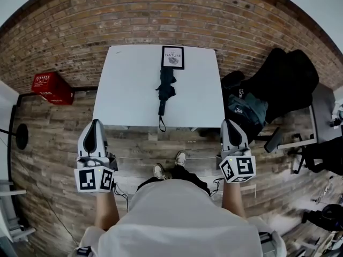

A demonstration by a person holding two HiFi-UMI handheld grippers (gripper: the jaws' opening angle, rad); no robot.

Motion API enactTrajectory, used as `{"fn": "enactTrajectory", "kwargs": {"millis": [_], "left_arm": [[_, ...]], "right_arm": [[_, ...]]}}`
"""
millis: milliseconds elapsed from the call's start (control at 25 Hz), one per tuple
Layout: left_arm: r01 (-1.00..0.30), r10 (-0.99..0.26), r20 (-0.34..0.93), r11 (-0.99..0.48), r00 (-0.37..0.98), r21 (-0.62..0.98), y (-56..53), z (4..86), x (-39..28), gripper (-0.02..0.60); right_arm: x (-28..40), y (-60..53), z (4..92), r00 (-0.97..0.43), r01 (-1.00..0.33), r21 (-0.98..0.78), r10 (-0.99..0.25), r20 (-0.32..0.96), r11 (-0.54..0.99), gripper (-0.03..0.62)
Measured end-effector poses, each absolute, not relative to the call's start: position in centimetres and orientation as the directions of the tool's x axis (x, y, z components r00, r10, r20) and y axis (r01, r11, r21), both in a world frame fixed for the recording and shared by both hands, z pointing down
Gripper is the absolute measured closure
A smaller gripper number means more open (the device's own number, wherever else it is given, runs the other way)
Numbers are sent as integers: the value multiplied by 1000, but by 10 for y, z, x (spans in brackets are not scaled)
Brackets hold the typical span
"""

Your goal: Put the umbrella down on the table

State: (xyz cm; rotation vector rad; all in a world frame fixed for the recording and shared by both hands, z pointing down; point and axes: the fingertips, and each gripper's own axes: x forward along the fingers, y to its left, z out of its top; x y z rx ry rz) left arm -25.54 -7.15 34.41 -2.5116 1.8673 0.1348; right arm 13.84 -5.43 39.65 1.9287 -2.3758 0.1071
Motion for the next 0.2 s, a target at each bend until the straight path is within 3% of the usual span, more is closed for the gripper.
{"fn": "enactTrajectory", "kwargs": {"millis": [200], "left_arm": [[-955, -955, -70, -293, 290, 42, -74, 345, -249, 558]], "right_arm": [[144, -56, 398, -201, -979, -6, -973, 109, 202, 574]]}}
